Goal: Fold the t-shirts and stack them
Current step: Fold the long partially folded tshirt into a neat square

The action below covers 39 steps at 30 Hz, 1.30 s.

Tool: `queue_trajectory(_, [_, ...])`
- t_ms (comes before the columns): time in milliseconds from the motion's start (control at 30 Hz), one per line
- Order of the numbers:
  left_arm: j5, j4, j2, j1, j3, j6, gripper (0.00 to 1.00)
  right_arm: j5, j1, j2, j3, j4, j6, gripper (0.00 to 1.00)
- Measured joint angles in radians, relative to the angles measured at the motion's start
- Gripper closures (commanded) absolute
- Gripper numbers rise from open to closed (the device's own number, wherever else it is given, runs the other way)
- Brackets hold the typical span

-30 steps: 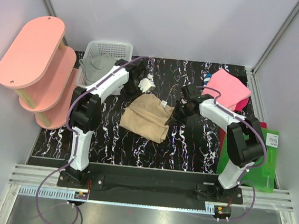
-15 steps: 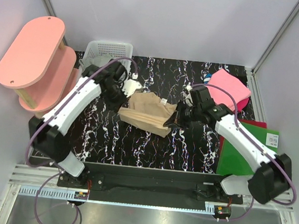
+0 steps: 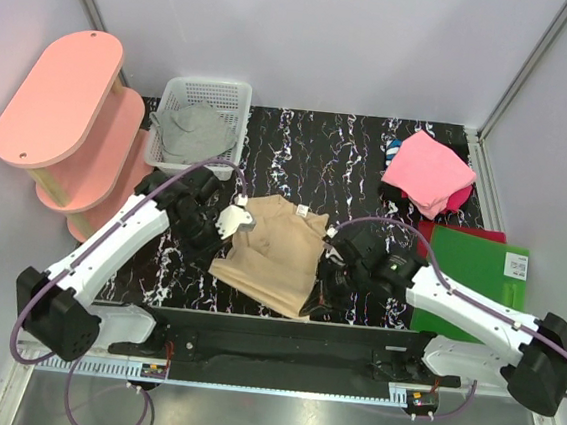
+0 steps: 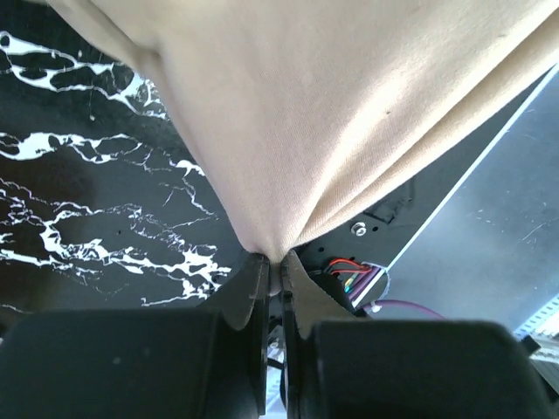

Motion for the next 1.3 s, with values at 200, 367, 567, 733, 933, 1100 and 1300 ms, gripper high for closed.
queue_trajectory(200, [-0.001,-0.012,-0.005,-0.003,0.025,0.011,0.94,0.059,-0.020,-0.050,0.051,-0.046,0.037,1.00])
queue_trajectory(367, [-0.045,-0.010,0.249,0.000,0.173,0.022,0.96,0.078,-0.230,0.034,0.092,-0.044,-0.001,1.00])
queue_trajectory(567, [-0.069,0.020,0.658,0.025,0.473,0.026,0.97,0.033,-0.477,0.312,0.149,0.021,-0.099,1.00])
queue_trajectory(733, [-0.122,0.033,0.923,0.072,0.758,0.025,0.95,-0.011,-0.527,0.534,0.256,0.089,-0.157,1.00])
queue_trajectory(933, [-0.224,0.031,1.059,0.106,0.900,0.011,0.65,-0.054,-0.540,0.723,0.384,0.141,-0.208,0.88])
queue_trajectory(1100, [-0.323,0.018,1.068,0.125,0.921,-0.011,0.58,-0.056,-0.570,0.805,0.481,0.134,-0.249,0.67])
queue_trajectory(1300, [-0.414,0.004,1.065,0.118,1.117,-0.062,0.56,0.025,-0.616,0.836,0.632,0.056,-0.306,0.39])
